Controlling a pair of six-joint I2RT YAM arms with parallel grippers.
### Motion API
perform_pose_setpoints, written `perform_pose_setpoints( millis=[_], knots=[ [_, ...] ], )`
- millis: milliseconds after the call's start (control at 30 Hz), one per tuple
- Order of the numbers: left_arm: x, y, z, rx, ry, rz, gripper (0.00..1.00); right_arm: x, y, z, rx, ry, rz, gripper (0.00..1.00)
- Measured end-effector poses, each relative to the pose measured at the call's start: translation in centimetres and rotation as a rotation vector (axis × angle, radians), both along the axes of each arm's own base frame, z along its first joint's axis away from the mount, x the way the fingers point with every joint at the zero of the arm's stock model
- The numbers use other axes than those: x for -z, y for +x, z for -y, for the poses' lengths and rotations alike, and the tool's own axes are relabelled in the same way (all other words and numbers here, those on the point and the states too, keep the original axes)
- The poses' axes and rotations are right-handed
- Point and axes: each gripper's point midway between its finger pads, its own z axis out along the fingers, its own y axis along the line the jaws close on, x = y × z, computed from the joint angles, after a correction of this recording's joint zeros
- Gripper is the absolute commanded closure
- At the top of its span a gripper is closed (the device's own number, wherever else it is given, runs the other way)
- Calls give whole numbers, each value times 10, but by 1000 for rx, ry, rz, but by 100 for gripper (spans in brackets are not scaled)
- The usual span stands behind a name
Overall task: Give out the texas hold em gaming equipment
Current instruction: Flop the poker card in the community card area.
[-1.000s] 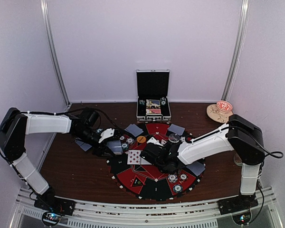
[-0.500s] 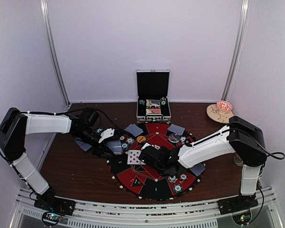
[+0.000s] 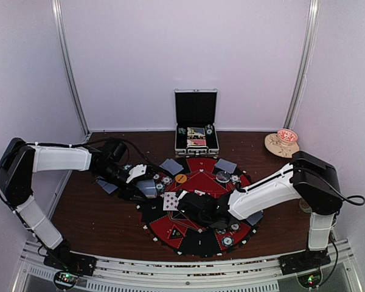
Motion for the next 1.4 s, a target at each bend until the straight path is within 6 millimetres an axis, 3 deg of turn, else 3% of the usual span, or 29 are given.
perform_pose_setpoints(
  millis=[267, 600, 1033, 1200, 1300, 1400],
  knots=[
    [0, 0, 0, 0, 0, 0, 54, 2, -4, -2, -22, -11, -10, 69],
    [0, 0, 0, 0, 0, 0, 54, 0, -5, -1, -19, -20, 0, 61],
    [0, 1, -1, -3, 0, 0, 54, -2, -18, 9, -8, -64, -14, 59],
    [0, 1, -1, -3, 0, 0, 54, -12, -18, 18, 19, -73, -7, 59],
    [0, 1, -1, -3, 0, 0, 54, -27, -18, 23, 42, -51, 11, 50],
    [0, 1, -1, -3, 0, 0, 54, -44, -17, 27, 75, -6, 32, 32]
  ],
)
